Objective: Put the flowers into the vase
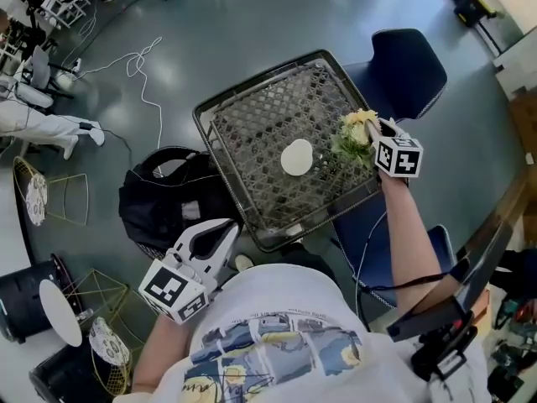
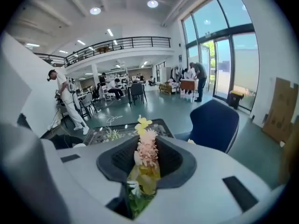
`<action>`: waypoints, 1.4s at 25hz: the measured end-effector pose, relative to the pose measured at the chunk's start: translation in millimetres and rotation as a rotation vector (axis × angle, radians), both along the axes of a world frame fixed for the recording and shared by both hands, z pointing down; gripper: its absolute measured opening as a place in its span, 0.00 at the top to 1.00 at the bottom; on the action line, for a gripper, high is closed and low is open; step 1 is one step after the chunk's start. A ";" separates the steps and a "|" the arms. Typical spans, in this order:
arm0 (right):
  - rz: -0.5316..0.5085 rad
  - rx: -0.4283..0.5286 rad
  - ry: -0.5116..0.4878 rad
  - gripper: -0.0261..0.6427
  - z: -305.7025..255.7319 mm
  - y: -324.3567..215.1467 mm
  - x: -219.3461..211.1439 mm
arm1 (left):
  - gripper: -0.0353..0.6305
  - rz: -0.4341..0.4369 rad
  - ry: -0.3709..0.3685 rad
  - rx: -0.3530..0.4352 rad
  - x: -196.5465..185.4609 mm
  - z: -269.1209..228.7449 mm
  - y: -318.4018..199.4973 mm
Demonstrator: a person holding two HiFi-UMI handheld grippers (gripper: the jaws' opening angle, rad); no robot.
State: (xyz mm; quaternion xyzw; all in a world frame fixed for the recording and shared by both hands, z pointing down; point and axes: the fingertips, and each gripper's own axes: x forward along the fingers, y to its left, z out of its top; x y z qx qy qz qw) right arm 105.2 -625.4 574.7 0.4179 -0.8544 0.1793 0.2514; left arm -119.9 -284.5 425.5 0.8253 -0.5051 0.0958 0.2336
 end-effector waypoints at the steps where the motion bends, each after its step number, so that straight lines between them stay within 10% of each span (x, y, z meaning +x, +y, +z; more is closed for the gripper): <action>1: -0.001 0.042 0.001 0.80 -19.3 3.7 -1.3 | 0.93 0.007 0.006 0.007 -2.7 -1.6 4.7; 17: -0.127 0.629 -0.003 0.80 -263.4 94.6 -84.2 | 0.93 0.039 0.046 0.100 -39.8 -16.4 80.4; 35: -0.245 0.716 0.011 0.80 -207.9 116.5 -153.9 | 0.93 -0.082 0.030 0.085 -75.1 -10.4 133.3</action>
